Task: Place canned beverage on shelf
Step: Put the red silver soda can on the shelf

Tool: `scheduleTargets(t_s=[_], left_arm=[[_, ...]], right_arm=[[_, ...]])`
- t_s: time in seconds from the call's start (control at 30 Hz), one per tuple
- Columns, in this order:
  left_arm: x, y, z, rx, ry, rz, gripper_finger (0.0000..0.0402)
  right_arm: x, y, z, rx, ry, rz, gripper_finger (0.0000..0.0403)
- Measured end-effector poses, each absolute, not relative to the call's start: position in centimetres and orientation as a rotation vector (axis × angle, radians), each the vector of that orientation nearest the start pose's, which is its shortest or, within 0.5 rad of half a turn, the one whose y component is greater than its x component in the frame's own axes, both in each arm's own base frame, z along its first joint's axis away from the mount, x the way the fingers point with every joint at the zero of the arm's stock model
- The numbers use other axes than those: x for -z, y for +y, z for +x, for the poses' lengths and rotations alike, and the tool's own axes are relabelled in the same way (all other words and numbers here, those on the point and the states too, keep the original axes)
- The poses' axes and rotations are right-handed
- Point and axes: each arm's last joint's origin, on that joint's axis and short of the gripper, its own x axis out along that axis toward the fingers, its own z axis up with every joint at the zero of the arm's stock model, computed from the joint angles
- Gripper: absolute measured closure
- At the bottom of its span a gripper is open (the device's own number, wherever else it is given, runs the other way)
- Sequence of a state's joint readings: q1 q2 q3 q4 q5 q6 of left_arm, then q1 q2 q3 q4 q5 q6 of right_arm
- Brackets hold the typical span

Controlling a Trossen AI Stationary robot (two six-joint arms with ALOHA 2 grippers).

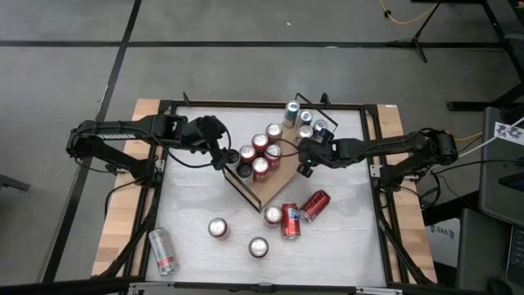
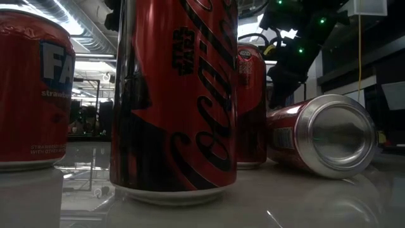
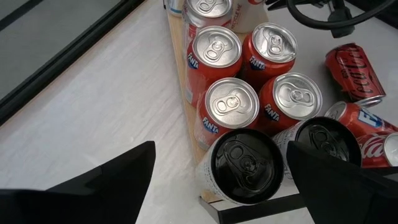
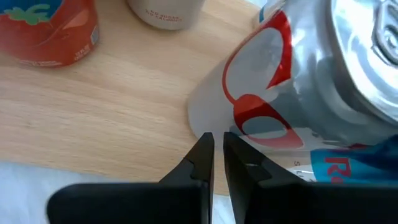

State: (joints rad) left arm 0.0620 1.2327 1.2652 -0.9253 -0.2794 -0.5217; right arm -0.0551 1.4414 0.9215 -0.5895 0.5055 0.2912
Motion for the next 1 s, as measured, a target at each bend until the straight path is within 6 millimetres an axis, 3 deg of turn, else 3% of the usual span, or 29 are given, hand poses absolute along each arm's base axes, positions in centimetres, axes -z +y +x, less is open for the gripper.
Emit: scheduleTargets(t_s=[0.37,0.67,0.83,1.0], left_arm=[[-34.6,2.3,23.4,-0.541,0.784,-0.385,0.0048],[-34.6,2.3,23.4,-0.541,0.784,-0.385,0.0048],[-34.6,2.3,23.5,-0.540,0.780,-0.385,0.0048],[-34.6,2.3,23.5,-0.539,0.777,-0.386,0.0048]], right_arm=[[-21.6,-2.9,27.5,0.645,0.928,0.015,0.0375],[-21.8,-2.7,25.4,0.695,1.062,0.048,0.0375],[-23.1,-2.7,24.7,0.719,0.993,0.081,0.0375],[-23.4,-2.8,25.3,0.730,0.924,0.087,0.0375]])
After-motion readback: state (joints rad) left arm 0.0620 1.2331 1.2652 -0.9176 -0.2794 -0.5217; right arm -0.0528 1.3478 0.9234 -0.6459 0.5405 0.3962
